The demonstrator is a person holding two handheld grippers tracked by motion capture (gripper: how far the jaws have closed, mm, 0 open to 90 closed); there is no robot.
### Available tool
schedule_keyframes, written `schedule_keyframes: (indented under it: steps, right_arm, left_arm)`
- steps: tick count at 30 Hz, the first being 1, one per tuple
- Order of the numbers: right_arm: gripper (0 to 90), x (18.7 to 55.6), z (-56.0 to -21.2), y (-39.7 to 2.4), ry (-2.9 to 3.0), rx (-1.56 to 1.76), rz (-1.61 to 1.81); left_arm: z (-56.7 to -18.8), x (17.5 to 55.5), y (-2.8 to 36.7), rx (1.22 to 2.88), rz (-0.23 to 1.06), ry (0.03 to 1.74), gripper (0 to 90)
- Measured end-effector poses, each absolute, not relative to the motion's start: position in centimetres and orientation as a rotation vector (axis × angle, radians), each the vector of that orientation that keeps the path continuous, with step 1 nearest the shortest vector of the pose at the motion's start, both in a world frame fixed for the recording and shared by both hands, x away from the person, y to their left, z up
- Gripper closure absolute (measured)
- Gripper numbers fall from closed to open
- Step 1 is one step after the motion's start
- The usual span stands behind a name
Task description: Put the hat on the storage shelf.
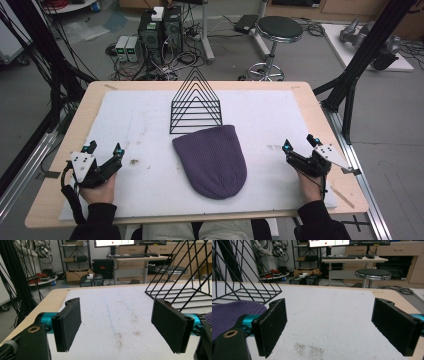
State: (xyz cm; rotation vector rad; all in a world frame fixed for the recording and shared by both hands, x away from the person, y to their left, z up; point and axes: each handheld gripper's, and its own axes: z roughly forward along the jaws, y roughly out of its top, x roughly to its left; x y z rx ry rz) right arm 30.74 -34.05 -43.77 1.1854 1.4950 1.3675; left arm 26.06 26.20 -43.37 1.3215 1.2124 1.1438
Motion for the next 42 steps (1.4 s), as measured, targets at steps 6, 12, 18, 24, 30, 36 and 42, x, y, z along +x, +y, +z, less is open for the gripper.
schedule_keyframes:
  steps: [6,12,18,24,30,36,42]
  right_arm:
    - [12.2,30.7,-43.8,-34.0,1.496,1.185,1.370]
    - [12.2,30.6,-43.8,-34.2,1.498,1.184,1.363]
    - [12.2,30.5,-43.8,-34.3,1.495,1.187,1.359]
    - [12.2,30.6,-43.8,-34.3,1.498,1.190,1.359]
    - [12.2,30.7,-43.8,-34.3,1.504,1.199,1.361]
    - [12.2,30.9,-43.7,-33.8,1.522,1.195,1.381]
    - [12.1,31.4,-42.4,-33.3,1.557,1.170,1.415]
  left_arm:
    - [-43.3,26.0,25.8,1.355,1.178,1.183,24.1]
    - [-43.2,26.3,24.9,1.410,1.187,1.136,24.1]
    - [-43.2,26.3,25.2,1.394,1.179,1.155,24.1]
    - [-43.3,26.4,25.5,1.377,1.161,1.173,24.0]
    - [-43.3,26.4,25.3,1.389,1.159,1.157,23.5]
    - [-43.4,26.5,25.3,1.397,1.145,1.156,23.5]
    - [-43.4,26.7,25.4,1.401,1.133,1.168,23.5]
